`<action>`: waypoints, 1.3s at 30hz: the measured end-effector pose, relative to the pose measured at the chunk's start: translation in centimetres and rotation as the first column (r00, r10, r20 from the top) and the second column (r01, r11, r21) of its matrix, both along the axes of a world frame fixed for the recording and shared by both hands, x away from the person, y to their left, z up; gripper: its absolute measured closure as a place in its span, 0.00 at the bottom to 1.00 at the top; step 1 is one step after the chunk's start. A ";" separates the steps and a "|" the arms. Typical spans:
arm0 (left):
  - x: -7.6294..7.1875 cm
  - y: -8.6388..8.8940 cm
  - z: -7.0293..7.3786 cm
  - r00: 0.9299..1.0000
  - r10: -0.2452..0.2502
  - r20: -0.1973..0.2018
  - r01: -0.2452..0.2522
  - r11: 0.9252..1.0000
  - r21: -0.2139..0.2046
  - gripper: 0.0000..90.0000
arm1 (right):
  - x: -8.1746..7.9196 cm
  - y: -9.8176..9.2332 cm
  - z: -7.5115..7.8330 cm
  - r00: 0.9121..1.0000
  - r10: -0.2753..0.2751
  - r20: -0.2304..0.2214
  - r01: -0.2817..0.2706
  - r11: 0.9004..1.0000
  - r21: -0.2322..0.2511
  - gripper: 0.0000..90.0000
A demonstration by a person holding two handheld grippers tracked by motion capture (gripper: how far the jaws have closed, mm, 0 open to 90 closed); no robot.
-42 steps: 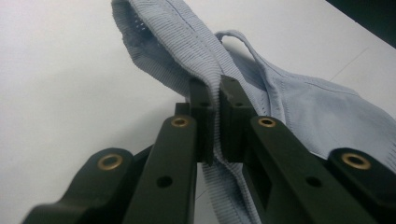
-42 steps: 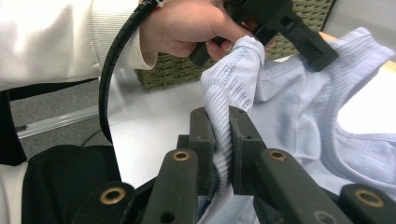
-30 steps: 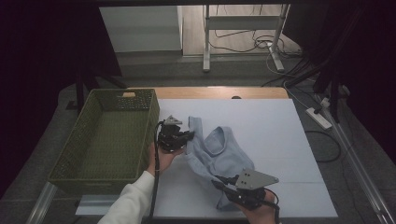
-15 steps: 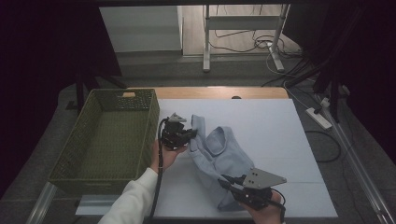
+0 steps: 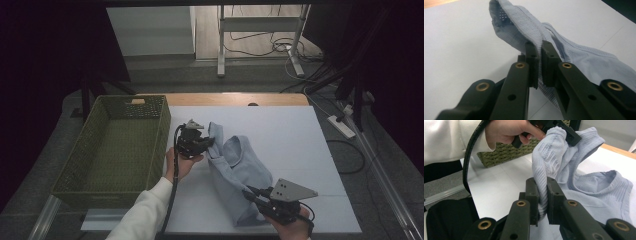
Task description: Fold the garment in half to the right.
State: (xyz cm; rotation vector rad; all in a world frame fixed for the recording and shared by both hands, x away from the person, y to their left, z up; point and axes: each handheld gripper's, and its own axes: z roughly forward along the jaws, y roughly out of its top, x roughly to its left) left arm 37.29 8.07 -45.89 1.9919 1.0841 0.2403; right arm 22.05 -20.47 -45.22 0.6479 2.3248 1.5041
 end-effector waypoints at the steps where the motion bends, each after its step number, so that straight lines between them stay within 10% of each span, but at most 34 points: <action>1: 0.0 -0.1 0.0 1.000 -0.001 -0.001 0.001 1.000 0.001 0.94 | 0.0 0.0 0.0 1.000 -0.003 0.000 0.003 1.000 -0.001 0.91; 39: 1.5 -3.8 -0.5 0.999 -0.040 -0.023 0.042 0.997 0.071 0.94 | 0.5 -3.5 -1.1 0.992 -0.104 -0.070 0.099 0.993 -0.065 0.91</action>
